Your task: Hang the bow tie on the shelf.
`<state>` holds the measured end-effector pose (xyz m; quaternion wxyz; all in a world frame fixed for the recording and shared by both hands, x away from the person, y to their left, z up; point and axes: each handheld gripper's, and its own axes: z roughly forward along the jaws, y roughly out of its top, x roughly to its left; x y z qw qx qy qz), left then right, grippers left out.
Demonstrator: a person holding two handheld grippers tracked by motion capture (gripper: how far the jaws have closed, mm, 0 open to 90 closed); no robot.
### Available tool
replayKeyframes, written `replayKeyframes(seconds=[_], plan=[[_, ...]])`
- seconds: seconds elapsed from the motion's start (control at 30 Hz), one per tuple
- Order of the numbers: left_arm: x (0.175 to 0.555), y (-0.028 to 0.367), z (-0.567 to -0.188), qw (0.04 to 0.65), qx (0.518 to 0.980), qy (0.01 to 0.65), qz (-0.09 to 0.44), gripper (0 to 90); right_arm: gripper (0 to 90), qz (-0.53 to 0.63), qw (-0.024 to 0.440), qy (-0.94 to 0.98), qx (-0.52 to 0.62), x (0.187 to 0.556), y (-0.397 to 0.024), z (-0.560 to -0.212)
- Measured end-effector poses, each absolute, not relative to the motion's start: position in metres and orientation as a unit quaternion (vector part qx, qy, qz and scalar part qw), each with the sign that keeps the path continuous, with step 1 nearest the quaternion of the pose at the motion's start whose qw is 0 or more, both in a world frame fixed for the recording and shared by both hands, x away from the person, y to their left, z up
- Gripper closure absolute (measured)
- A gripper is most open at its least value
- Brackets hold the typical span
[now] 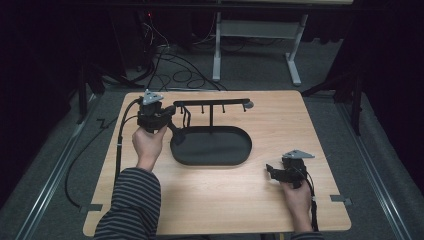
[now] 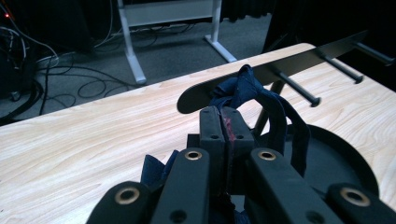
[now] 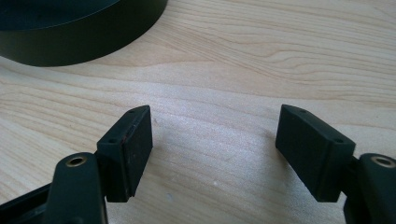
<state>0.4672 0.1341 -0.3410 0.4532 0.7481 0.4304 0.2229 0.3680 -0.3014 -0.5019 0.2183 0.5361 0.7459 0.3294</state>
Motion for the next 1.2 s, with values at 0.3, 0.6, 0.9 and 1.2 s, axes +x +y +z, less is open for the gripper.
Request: replayKeyframes(seconds=[0.3, 0.6, 0.9, 1.2], plan=[[0.472, 0.131, -0.346, 0.449, 0.743, 0.439, 0.229, 88.1, 28.5, 0.329, 0.218, 0.746, 0.537, 0.368, -0.301, -0.502], [0.473, 0.129, -0.348, 0.44, 0.749, 0.438, 0.231, 86.3, 28.6, 0.329, 0.218, 0.746, 0.536, 0.368, -0.301, -0.502], [0.467, 0.131, -0.35, 0.439, 0.755, 0.434, 0.222, 80.1, 28.6, 0.331, 0.217, 0.745, 0.538, 0.368, -0.302, -0.502], [0.459, 0.141, -0.349, 0.443, 0.754, 0.433, 0.219, 76.5, 28.5, 0.331, 0.217, 0.745, 0.537, 0.368, -0.302, -0.502]])
